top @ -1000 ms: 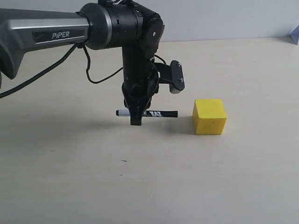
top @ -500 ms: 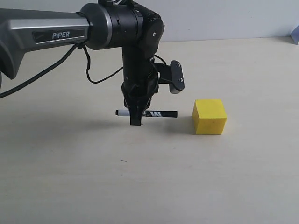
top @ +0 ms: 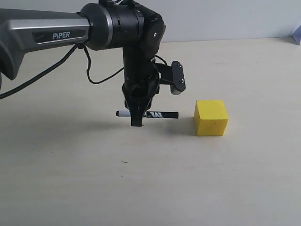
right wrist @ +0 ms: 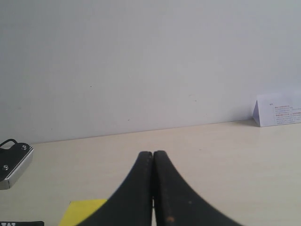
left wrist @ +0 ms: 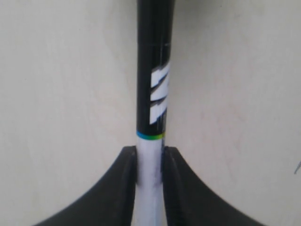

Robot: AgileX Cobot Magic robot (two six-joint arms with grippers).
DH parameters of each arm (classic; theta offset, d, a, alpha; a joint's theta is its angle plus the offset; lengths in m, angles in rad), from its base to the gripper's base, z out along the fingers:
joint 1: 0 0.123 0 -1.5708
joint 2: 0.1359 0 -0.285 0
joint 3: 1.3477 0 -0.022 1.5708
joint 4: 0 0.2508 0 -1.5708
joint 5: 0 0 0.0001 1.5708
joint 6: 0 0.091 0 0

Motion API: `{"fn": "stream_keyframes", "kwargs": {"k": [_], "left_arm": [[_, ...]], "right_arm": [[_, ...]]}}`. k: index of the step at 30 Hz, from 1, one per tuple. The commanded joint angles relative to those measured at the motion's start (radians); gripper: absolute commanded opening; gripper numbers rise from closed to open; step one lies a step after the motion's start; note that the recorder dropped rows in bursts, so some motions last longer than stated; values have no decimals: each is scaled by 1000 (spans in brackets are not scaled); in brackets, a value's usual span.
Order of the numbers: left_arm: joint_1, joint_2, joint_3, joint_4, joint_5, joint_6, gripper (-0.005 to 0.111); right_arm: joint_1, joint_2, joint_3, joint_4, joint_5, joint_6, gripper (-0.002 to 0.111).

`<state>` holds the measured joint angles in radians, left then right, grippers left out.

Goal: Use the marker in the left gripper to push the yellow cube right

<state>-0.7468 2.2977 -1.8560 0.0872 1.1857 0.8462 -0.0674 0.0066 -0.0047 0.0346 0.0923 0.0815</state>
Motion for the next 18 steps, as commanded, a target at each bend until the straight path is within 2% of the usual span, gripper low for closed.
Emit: {"fn": "stream_keyframes", "kwargs": {"k": [1, 13, 18], "left_arm": [[-2, -6, -8, -1, -5, 10, 0], [2, -6, -8, -31, -46, 121, 0], [52, -10, -8, -115, -16, 119, 0]], "right_arm": [[3, -7, 5, 1, -5, -2, 0], [3, -7, 5, 1, -5, -2, 0], [3, -7, 5, 1, -5, -2, 0]]}}
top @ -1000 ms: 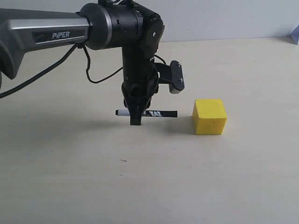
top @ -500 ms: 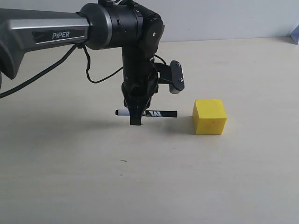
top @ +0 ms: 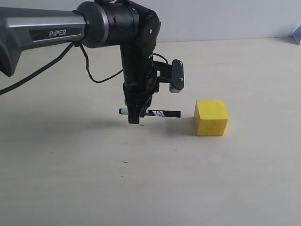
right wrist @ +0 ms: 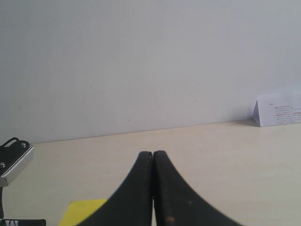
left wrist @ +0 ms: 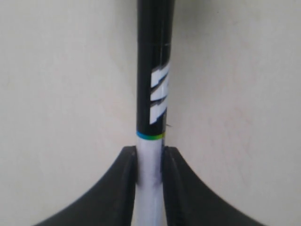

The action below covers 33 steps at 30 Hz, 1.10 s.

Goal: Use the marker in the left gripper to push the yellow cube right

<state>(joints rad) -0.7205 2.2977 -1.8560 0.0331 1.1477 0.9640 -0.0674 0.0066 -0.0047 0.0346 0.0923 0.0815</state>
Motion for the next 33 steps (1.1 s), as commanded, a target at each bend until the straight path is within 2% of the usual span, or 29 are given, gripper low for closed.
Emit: {"fn": "stream_keyframes", "kwargs": {"k": [1, 6, 16, 26, 33], "left_arm": [[33, -10, -8, -60, 22, 1, 0], [33, -10, -8, -107, 24, 8, 0], [26, -1, -8, -91, 13, 8, 0], [-32, 1, -8, -40, 6, 8, 0], [-35, 1, -8, -44, 6, -23, 0]], "right_arm": [[3, -7, 5, 1, -5, -2, 0], [3, -7, 5, 1, -5, -2, 0], [3, -7, 5, 1, -5, -2, 0], [3, -7, 5, 1, -5, -2, 0], [3, -7, 5, 1, -5, -2, 0]]}}
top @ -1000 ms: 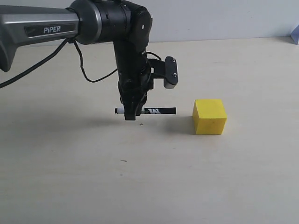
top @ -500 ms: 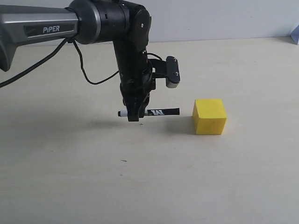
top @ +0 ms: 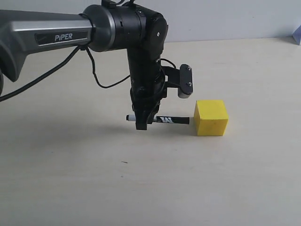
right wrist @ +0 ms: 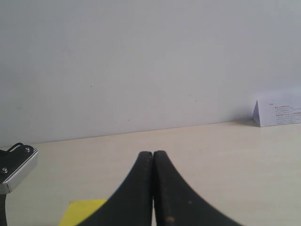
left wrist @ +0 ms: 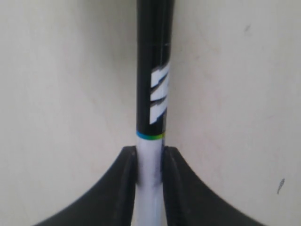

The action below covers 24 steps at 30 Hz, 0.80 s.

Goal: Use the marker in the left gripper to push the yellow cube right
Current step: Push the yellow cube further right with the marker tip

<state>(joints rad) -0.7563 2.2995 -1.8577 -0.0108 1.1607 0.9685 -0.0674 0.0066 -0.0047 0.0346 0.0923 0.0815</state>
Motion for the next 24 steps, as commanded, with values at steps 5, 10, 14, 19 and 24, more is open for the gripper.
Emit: {"fn": "stream_keyframes", "kwargs": {"k": [5, 10, 14, 19, 24], "left_arm": [[1, -1, -7, 4, -5, -64, 0], [-10, -1, -7, 4, -27, -87, 0], [-38, -1, -9, -17, -100, -99, 0], [-83, 16, -80, -23, -57, -91, 0], [-52, 14, -143, 0, 60, -125, 0]], "right_arm": [[3, -7, 5, 1, -5, -2, 0], [3, -7, 5, 1, -5, -2, 0], [3, -7, 5, 1, -5, -2, 0], [3, -7, 5, 1, -5, -2, 0], [3, -7, 5, 1, -5, -2, 0]]}}
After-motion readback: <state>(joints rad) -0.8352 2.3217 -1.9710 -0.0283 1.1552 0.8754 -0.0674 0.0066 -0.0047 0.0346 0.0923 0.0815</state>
